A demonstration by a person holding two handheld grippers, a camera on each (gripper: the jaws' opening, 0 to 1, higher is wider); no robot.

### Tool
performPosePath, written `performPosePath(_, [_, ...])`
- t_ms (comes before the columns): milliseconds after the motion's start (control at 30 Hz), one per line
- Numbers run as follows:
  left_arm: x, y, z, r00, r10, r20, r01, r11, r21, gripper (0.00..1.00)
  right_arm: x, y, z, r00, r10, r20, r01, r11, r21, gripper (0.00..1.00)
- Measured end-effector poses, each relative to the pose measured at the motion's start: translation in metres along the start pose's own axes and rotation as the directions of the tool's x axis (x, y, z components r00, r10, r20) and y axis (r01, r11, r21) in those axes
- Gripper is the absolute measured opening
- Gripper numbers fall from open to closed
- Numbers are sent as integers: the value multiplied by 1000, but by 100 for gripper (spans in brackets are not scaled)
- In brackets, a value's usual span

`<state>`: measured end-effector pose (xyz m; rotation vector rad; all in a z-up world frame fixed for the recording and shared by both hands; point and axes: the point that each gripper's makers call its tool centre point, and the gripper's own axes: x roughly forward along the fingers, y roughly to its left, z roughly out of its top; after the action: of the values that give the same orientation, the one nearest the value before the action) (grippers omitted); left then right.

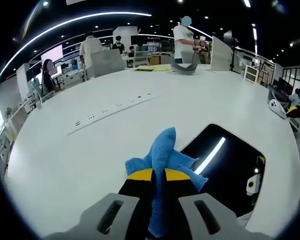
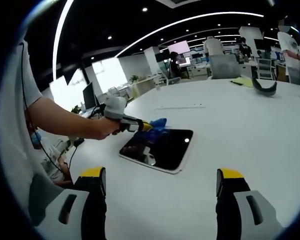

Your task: Wipe the mirror surface with the cleaning cloth until all visible marks leave the cleaned area.

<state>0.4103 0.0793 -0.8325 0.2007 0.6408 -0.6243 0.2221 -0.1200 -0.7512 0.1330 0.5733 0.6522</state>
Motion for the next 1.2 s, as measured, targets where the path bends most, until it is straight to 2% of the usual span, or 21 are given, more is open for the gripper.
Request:
performPosePath(433, [12, -20, 9, 999, -34, -2, 34, 999, 14, 4, -2, -3, -3, 1000, -4, -2, 4, 1000, 11, 91])
performPosePath(767, [23, -47, 17, 997, -78, -1, 78, 997, 28, 4, -3, -5, -7, 1000, -6, -2, 6, 1000, 21, 91])
performPosePath(1200, [33, -65, 23, 993, -116, -8, 116, 992, 52, 4, -7, -7, -8, 1000, -14, 7, 14, 999, 32, 90])
